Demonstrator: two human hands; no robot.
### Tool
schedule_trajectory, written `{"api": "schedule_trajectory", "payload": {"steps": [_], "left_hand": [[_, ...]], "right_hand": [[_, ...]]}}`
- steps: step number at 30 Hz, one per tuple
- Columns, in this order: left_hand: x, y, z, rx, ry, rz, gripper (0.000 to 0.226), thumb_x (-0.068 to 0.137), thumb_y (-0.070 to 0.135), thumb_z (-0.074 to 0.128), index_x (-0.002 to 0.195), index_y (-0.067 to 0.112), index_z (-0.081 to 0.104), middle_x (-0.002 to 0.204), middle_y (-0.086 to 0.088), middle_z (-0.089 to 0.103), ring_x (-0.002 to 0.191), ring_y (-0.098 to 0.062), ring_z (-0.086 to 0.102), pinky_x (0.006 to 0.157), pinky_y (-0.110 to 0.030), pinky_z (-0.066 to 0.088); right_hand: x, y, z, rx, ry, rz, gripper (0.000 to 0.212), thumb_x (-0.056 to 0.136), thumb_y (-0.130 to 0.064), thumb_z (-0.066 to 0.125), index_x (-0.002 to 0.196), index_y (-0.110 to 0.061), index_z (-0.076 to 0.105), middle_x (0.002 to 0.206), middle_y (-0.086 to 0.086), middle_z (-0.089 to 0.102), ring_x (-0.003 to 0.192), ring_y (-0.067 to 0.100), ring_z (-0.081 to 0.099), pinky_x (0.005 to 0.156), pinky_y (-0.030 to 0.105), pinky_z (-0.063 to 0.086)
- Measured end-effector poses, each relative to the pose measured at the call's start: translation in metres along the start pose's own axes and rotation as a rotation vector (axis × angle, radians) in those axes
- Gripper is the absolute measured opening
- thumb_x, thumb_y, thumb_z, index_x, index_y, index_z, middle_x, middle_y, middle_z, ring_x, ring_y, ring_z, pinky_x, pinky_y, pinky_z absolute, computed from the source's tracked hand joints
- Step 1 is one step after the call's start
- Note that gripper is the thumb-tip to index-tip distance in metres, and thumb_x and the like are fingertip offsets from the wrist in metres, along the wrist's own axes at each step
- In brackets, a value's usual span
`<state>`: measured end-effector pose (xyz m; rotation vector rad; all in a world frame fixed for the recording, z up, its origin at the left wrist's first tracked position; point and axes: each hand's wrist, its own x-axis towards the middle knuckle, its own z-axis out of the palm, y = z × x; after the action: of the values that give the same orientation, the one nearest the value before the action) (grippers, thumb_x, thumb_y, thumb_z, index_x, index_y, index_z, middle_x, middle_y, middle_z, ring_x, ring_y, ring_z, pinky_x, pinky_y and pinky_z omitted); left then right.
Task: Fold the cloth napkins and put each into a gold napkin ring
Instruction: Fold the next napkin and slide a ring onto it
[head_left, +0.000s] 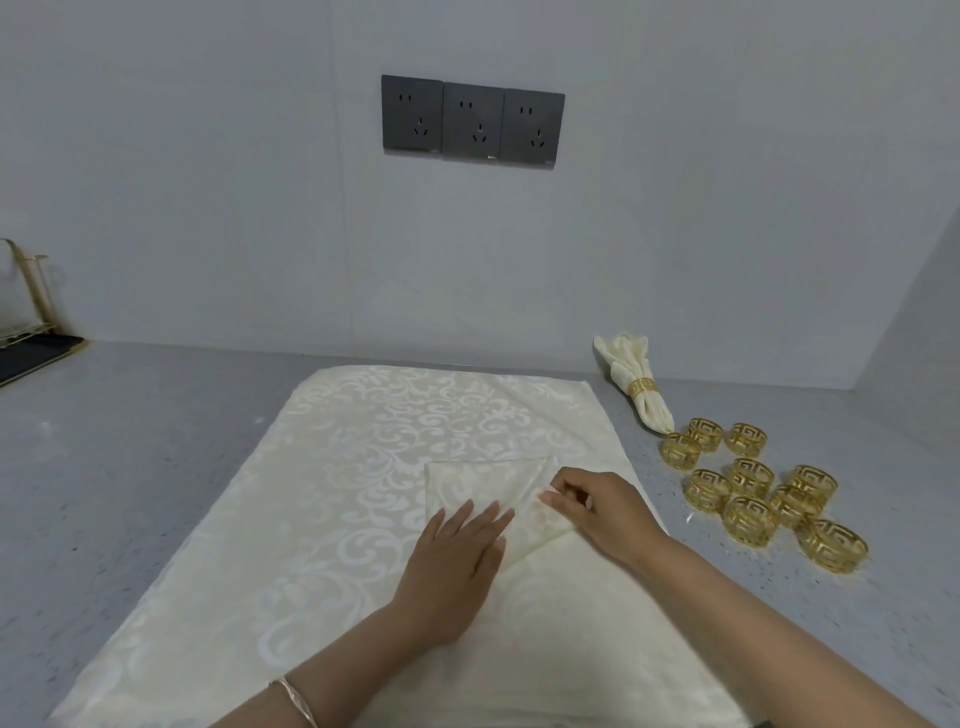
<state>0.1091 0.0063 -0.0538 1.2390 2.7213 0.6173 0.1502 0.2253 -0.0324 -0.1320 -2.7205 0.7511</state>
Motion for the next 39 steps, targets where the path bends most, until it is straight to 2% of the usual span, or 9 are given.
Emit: {"api": "schedule_trajectory", "payload": {"steps": [6, 10, 14, 21, 29, 31, 33, 36, 39], "left_hand": [[-0.004, 0.001, -0.002, -0.038, 0.038, 0.021, 0.049, 0.105, 0.025, 0.019, 0.15, 0.039, 0.005, 0.157, 0.017, 0.016, 0.146, -0.005, 0.002, 0.116, -0.022, -0.005], [0.014, -0.003, -0.018, -0.162, 0.038, -0.032, 0.053, 0.102, 0.033, 0.033, 0.152, 0.03, 0.015, 0.152, 0.006, 0.032, 0.14, -0.012, 0.025, 0.113, -0.024, 0.017], [0.05, -0.021, -0.026, 0.045, 0.128, -0.081, 0.051, 0.102, 0.039, 0.03, 0.15, 0.022, 0.024, 0.154, -0.001, 0.026, 0.142, -0.017, 0.021, 0.116, -0.029, 0.015], [0.064, -0.021, -0.043, 0.285, 0.129, -0.241, 0.034, 0.101, 0.039, 0.035, 0.124, 0.021, 0.052, 0.118, 0.0, 0.058, 0.11, -0.02, 0.054, 0.091, -0.031, 0.034], [0.032, 0.012, -0.038, -0.051, -0.06, -0.262, 0.085, 0.084, 0.041, 0.065, 0.146, 0.012, 0.016, 0.102, -0.001, 0.062, 0.101, -0.02, 0.061, 0.082, -0.03, 0.047], [0.033, 0.017, -0.035, -0.04, -0.07, -0.237, 0.088, 0.083, 0.04, 0.065, 0.147, 0.012, 0.012, 0.105, -0.001, 0.058, 0.105, -0.019, 0.058, 0.083, -0.029, 0.046], [0.037, 0.02, -0.034, 0.034, -0.021, -0.178, 0.089, 0.084, 0.038, 0.063, 0.15, 0.015, 0.008, 0.13, -0.004, 0.045, 0.123, -0.022, 0.043, 0.097, -0.03, 0.038], [0.043, 0.023, -0.027, 0.127, 0.02, 0.05, 0.07, 0.097, 0.033, 0.045, 0.153, 0.021, 0.006, 0.159, -0.001, 0.01, 0.146, -0.021, 0.007, 0.118, -0.032, 0.006], [0.048, 0.019, -0.012, 0.161, -0.058, 0.193, 0.053, 0.104, 0.03, 0.024, 0.154, 0.021, 0.005, 0.161, 0.008, 0.001, 0.148, -0.016, -0.009, 0.118, -0.034, -0.01]], "right_hand": [[0.008, 0.002, 0.008, -0.069, -0.034, -0.008, 0.034, 0.087, -0.046, 0.061, 0.07, -0.018, 0.054, 0.058, -0.004, 0.049, 0.055, 0.008, 0.042, 0.054, 0.022, 0.029], [0.009, 0.002, 0.01, -0.031, -0.038, 0.033, 0.03, 0.084, -0.043, 0.067, 0.07, -0.018, 0.055, 0.056, -0.008, 0.045, 0.053, 0.007, 0.04, 0.054, 0.021, 0.028], [0.011, -0.001, 0.007, -0.01, -0.055, 0.058, 0.033, 0.083, -0.041, 0.069, 0.064, -0.024, 0.047, 0.056, -0.009, 0.043, 0.053, 0.007, 0.038, 0.056, 0.022, 0.029], [0.015, -0.007, 0.002, -0.113, -0.011, 0.14, 0.032, 0.077, -0.048, 0.071, 0.071, -0.023, 0.053, 0.067, -0.009, 0.051, 0.06, 0.006, 0.045, 0.056, 0.023, 0.033], [0.016, 0.0, 0.005, 0.017, 0.027, 0.365, 0.063, 0.073, -0.049, 0.075, 0.12, -0.02, 0.045, 0.117, 0.0, 0.042, 0.108, 0.019, 0.05, 0.091, 0.034, 0.043], [0.013, 0.003, 0.009, 0.021, 0.031, 0.393, 0.066, 0.075, -0.052, 0.072, 0.125, -0.021, 0.043, 0.126, 0.002, 0.041, 0.117, 0.02, 0.045, 0.098, 0.034, 0.038], [0.01, 0.003, 0.014, -0.02, 0.048, 0.371, 0.061, 0.08, -0.05, 0.068, 0.128, -0.021, 0.043, 0.13, 0.002, 0.04, 0.124, 0.02, 0.04, 0.1, 0.033, 0.032], [0.005, 0.0, 0.02, -0.073, 0.093, 0.325, 0.053, 0.085, -0.047, 0.063, 0.128, -0.023, 0.044, 0.129, -0.001, 0.043, 0.124, 0.019, 0.037, 0.095, 0.03, 0.026], [0.004, 0.002, 0.024, -0.08, 0.123, 0.297, 0.045, 0.086, -0.043, 0.064, 0.12, -0.022, 0.046, 0.121, -0.003, 0.046, 0.118, 0.017, 0.04, 0.087, 0.027, 0.025]]}}
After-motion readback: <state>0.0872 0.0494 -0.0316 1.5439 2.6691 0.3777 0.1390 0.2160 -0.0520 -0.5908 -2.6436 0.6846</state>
